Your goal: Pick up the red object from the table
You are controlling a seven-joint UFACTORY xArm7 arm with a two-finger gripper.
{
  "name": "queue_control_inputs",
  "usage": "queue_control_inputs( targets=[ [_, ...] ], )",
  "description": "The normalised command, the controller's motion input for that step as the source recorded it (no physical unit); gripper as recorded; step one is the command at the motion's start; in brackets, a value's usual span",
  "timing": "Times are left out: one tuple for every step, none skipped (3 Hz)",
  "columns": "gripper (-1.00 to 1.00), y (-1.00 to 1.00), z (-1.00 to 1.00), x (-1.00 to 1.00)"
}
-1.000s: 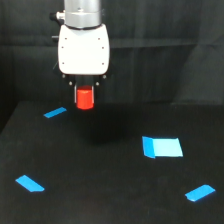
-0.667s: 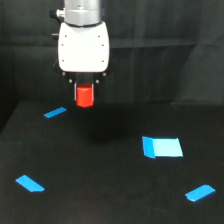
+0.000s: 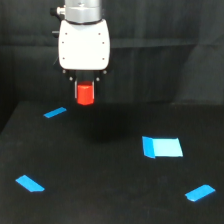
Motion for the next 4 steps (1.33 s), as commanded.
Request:
queue_control_inputs(
  targets=[
    [-0.97, -0.01, 0.07, -0.03],
    [-0.95, 0.01, 0.18, 0.0],
    [-0.95, 0.0, 0.13, -0.12],
    [-0.97, 0.1, 0.12, -0.08]
  ],
)
